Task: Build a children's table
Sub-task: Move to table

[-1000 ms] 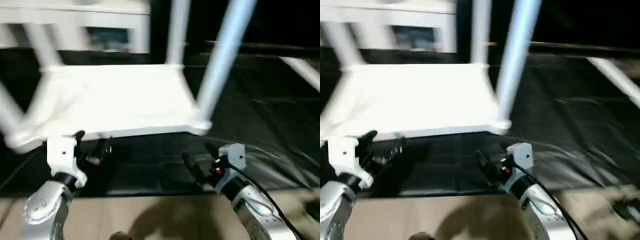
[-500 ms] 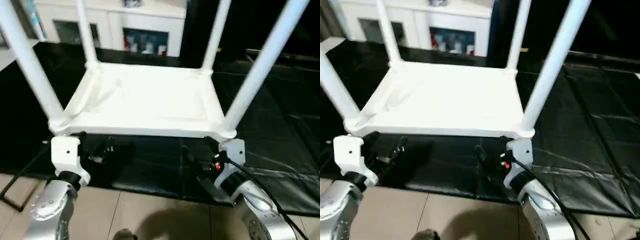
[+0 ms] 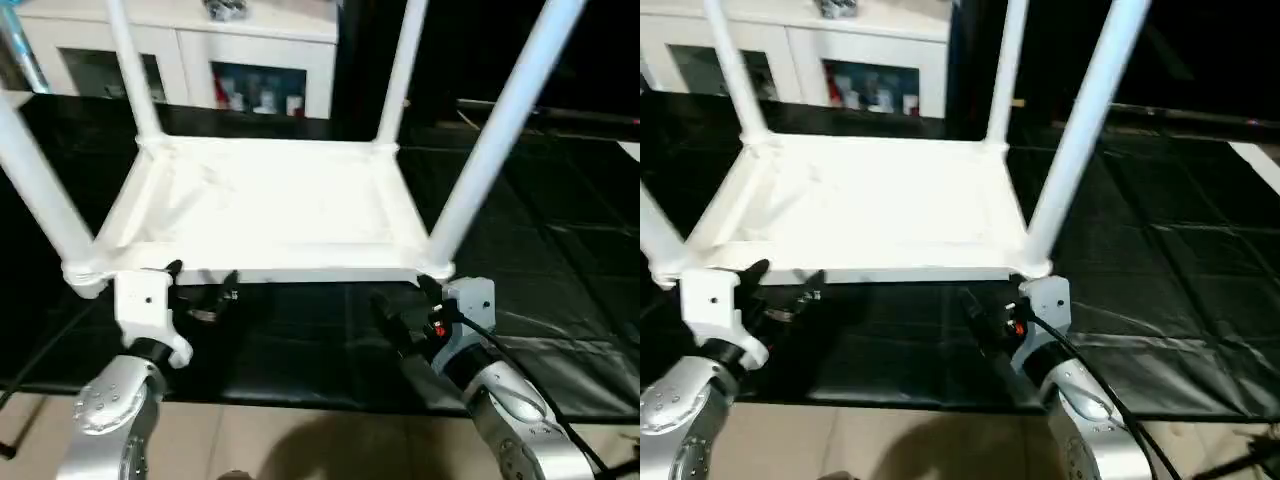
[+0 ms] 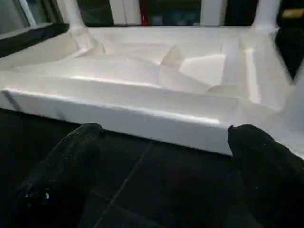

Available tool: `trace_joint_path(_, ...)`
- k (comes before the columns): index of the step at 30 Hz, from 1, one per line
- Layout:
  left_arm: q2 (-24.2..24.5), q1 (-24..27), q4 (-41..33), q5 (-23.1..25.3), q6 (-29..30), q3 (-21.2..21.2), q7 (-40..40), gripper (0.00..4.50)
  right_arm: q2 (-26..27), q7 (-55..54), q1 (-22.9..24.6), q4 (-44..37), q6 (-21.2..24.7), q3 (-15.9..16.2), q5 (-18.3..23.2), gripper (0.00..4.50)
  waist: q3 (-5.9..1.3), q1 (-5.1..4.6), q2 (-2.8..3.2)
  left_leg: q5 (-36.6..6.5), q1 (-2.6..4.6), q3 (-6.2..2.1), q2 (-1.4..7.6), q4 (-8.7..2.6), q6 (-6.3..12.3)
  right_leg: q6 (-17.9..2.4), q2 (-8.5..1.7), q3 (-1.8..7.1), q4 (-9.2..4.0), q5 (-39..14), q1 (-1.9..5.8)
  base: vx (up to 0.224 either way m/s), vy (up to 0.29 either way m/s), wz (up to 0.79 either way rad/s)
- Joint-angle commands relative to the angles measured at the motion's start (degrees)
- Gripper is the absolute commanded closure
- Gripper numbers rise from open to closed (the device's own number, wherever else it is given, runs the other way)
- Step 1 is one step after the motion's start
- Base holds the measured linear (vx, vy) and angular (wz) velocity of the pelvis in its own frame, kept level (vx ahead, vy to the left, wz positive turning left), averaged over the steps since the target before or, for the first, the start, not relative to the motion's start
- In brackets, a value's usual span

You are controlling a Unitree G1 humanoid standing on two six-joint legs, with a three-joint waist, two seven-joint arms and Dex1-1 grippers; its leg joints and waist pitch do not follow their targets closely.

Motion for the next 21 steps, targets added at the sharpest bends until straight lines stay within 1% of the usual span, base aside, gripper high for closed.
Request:
trace_joint_path(1,0.3,-0.3,0.8,0.2,0.7,-0.4,1.1,0.01,0.7,-0.5,-0.2,-0.3,1.9,-1.6,2.4,0.0,-2.73,-0.16,0.2,-9.2,1.75,0.47,1.25,-4.77,8.86,-10.7,-0.62,1.28,-4.64,-9.0,0.23,-0.004,0.086,0.03)
trace_joint_path(2,0.2,-0.3,0.6,0.1,0.8,-0.4,1.1,0.01,0.8,-0.6,-0.2,-0.3,2.0,-1.7,2.6,0.0,-2.81,-0.47,0.68,-9.8,2.47,0.2,1.27,-5.0,8.13,-11.0,0.64,0.9,-3.86,-7.2,-0.41,-0.004,0.086,0.03)
trace_joint_path(3,0.2,-0.2,0.0,0.1,1.2,-0.5,1.1,0.01,1.0,-0.7,-0.3,-0.5,2.4,-2.0,3.2,0.0,-2.83,-0.85,0.99,-11.9,3.08,-0.38,1.79,-5.31,4.91,-10.7,1.46,0.68,-3.27,-4.3,-0.78,-0.008,0.092,0.05)
trace_joint_path(4,0.2,-0.2,-0.6,-0.1,1.6,-0.7,1.2,0.01,1.2,-0.7,-0.4,-0.6,2.6,-2.3,3.7,0.0,-2.63,-0.96,1.07,-16.2,3.0,-0.71,1.9,-5.89,-0.16,-9.1,1.6,0.76,-3.29,-2.7,-0.76,-0.017,0.086,0.04)
trace_joint_path(5,0.0,0.1,-1.0,-0.5,1.9,-0.6,1.3,0.01,1.3,-0.7,-0.4,-0.8,2.6,-2.3,3.8,0.0,-2.51,-1.0,1.04,-18.6,2.92,-0.67,1.76,-6.12,-2.12,-8.3,1.44,0.91,-3.38,-2.8,-0.84,-0.017,0.086,0.04)
trace_joint_path(6,0.3,0.4,-1.0,-0.5,1.7,-0.7,1.4,0.01,1.2,-0.7,-0.2,-1.0,2.5,-2.0,3.6,0.0,-2.28,-1.07,0.63,-23.0,2.77,-0.56,1.41,-6.38,-4.48,-6.5,0.99,1.28,-3.82,-4.7,-1.04,0.0,0.0,0.0)
trace_joint_path(7,0.8,0.7,-0.7,0.1,1.0,-1.1,1.3,0.01,1.1,-0.7,0.0,-1.3,2.4,-1.8,3.3,0.0,-2.08,-1.24,0.25,-26.7,2.55,-0.57,1.08,-6.49,-5.54,-4.8,0.66,1.64,-4.4,-8.9,-1.22,0.0,0.0,0.0)
trace_joint_path(8,0.8,0.7,-0.7,0.2,0.9,-1.2,1.2,0.01,1.1,-0.7,0.1,-1.3,2.4,-1.8,3.3,0.0,-2.07,-1.25,0.46,-28.2,2.51,-0.65,0.91,-6.52,-5.89,-4.1,0.56,1.82,-4.58,-11.2,-1.32,0.0,0.0,0.0)
trace_joint_path(9,1.1,0.7,-0.5,0.5,0.5,-1.5,1.3,0.01,1.0,-0.9,0.2,-1.4,2.3,-1.8,2.9,0.0,-2.06,-1.42,0.16,-30.4,2.51,-0.7,0.77,-6.43,-6.33,-3.2,0.4,2.07,-5.09,-15.1,-1.61,0.0,0.0,0.0)
trace_joint_path(10,1.4,0.6,-0.3,1.1,0.9,-2.1,1.5,0.01,0.9,-1.4,0.2,-1.0,2.4,-2.0,2.4,0.0,-1.97,-1.48,0.17,-31.6,2.56,-0.86,0.75,-6.51,-7.05,-2.9,0.56,2.08,-5.3,-16.7,-1.83,0.0,0.0,0.0)
trace_joint_path(11,1.5,0.4,-0.2,1.4,1.3,-2.4,1.9,0.01,0.9,-1.9,0.1,-0.8,2.5,-2.3,2.1,0.0,-2.0,-1.68,0.27,-33.0,2.75,-1.28,0.95,-6.59,-8.39,-2.8,1.14,1.91,-5.09,-16.2,-1.93,0.0,0.0,0.0)
trace_joint_path(12,1.5,0.4,-0.2,1.4,1.3,-2.4,1.9,0.01,0.9,-1.9,0.1,-0.8,2.5,-2.3,2.1,0.0,-1.99,-1.76,0.37,-33.9,2.85,-1.56,1.13,-6.71,-9.11,-3.0,1.49,1.75,-4.99,-15.6,-1.95,0.0,0.0,0.0)
trace_joint_path(13,1.3,0.1,-0.3,0.9,1.9,-2.2,2.4,0.01,0.9,-2.2,-0.1,-0.8,2.9,-2.4,2.1,0.0,-1.92,-2.23,0.85,-35.9,3.32,-2.69,2.05,-7.07,-10.51,-5.0,2.73,1.12,-4.59,-12.5,-1.93,-0.041,-0.061,-0.04)
trace_joint_path(14,1.2,-0.1,-0.2,0.6,1.9,-1.9,2.6,0.01,0.7,-2.3,-0.2,-1.0,3.2,-2.2,2.0,0.0,-1.87,-2.52,1.48,-37.0,3.64,-3.65,2.95,-7.59,-10.75,-6.6,3.51,0.59,-4.01,-10.3,-1.92,-0.041,-0.061,-0.04)
trace_joint_path(15,1.2,-0.2,-0.2,0.5,1.9,-1.8,2.7,0.01,0.5,-2.3,-0.2,-1.0,3.4,-2.0,1.9,0.0,-1.72,-3.4,1.63,-37.0,3.27,-4.75,4.65,-8.77,-8.93,-9.8,3.68,-0.06,-2.91,-6.9,-1.55,-0.039,-0.091,-0.03)
trace_joint_path(16,0.5,-0.6,0.0,-1.0,2.8,-1.0,2.8,0.01,0.4,-2.3,-0.2,-1.2,3.6,-1.9,2.0,0.0,-1.9,-4.01,2.06,-37.1,3.25,-5.73,6.62,-10.01,-6.53,-12.7,3.61,-0.59,-1.21,-4.2,-1.56,-0.04,-0.136,0.01)
trace_joint_path(17,0.6,-1.0,0.3,-0.9,3.2,-0.8,3.1,0.01,0.4,-2.3,-0.2,-1.3,3.8,-1.9,2.2,0.0,-1.81,-4.15,2.31,-37.5,2.95,-5.26,6.66,-10.08,-4.99,-13.3,3.29,-0.8,-1.02,-3.8,-1.49,-0.04,-0.136,0.01)
trace_joint_path(18,0.6,-1.0,0.4,-0.9,3.2,-0.8,3.1,0.01,0.4,-2.2,-0.2,-1.3,3.8,-1.9,2.2,0.0,-1.69,-4.43,2.16,-37.7,2.59,-4.61,6.24,-9.86,-3.46,-13.9,2.94,-0.8,-1.33,-4.0,-1.46,-0.036,-0.172,0.03)
trace_joint_path(19,1.0,-1.6,1.2,-1.0,3.1,-0.8,3.3,0.01,0.4,-1.9,-0.2,-1.3,4.1,-2.0,3.0,0.0,-1.51,-4.65,0.94,-35.9,1.36,-0.99,1.6,-6.23,-2.4,-15.0,1.63,-0.11,-5.56,-12.9,-1.44,-0.041,-0.152,-0.05)
trace_joint_path(20,1.2,-1.8,1.0,-0.6,3.4,-1.1,3.6,0.01,0.5,-2.0,-0.2,-1.4,4.3,-2.2,3.5,0.0,-1.57,-4.07,-0.31,-31.6,0.96,0.54,-0.63,-3.89,-2.69,-12.9,0.56,0.13,-7.08,-21.2,-1.59,-0.041,-0.152,-0.05)
trace_joint_path(21,1.2,-1.7,0.8,-0.7,3.5,-1.0,3.6,0.01,0.5,-2.0,-0.2,-1.5,4.5,-2.2,3.7,0.0,-1.74,-2.62,-0.85,-21.0,0.59,0.69,-1.13,-2.06,-3.12,-5.0,-1.87,1.22,-8.85,-38.0,-1.79,-0.029,-0.132,-0.18)
